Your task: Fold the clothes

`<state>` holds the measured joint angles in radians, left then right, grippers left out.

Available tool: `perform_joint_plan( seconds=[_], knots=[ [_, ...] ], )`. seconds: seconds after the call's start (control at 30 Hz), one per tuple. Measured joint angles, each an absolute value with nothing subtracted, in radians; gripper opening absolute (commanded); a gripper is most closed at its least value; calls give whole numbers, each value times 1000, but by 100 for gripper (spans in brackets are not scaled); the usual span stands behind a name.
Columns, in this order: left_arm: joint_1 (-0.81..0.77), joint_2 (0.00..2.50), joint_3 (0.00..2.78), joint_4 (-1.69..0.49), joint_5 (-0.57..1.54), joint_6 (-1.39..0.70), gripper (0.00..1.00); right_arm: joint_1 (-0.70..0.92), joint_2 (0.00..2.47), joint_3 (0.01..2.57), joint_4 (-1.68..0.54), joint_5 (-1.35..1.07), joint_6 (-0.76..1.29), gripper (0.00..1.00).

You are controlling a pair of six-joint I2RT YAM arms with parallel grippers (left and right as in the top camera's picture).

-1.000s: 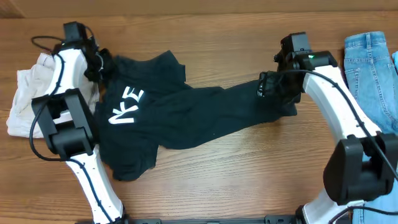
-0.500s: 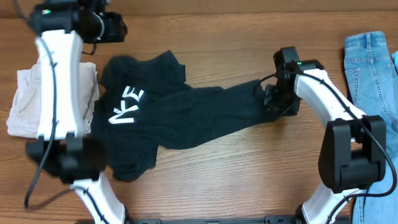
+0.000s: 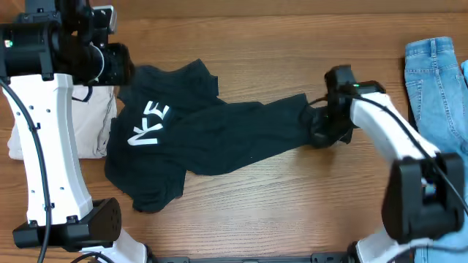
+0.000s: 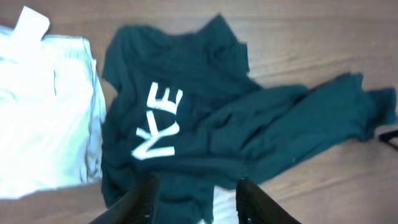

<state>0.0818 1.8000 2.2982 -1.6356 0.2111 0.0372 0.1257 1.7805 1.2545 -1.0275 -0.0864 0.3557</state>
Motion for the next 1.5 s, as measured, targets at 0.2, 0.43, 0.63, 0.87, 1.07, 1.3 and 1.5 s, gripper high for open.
perform_joint_plan(
  seconds=[0.2, 0.43, 0.63, 0.87, 1.07, 1.3, 1.5],
  knots=[
    [76, 1800, 2298, -1687, 210, 41, 40, 125, 1637, 1275, -1021, -85, 348, 63],
    [-132, 1658, 2250, -1684, 63, -69, 44, 125, 1740, 1167, -883, -192, 374, 61],
    [-223, 1436, 1997, -1693, -96, -307, 46, 125, 1806, 1129, -815, -266, 395, 44],
    [-223, 1442, 1719, -1656, -105, -432, 44, 125, 1806, 1090, -733, -267, 472, 4],
    [-223, 1442, 1592, -1579, -98, -447, 45, 124, 1703, 1131, -913, -162, 455, 4],
    [-223, 1442, 1402, -1485, -25, -446, 46, 124, 1351, 1185, -1156, 54, 451, 4],
    [-223, 1442, 1285, -1428, 42, -443, 49, 124, 1359, 1183, -1356, 42, 475, 4]
  ],
)
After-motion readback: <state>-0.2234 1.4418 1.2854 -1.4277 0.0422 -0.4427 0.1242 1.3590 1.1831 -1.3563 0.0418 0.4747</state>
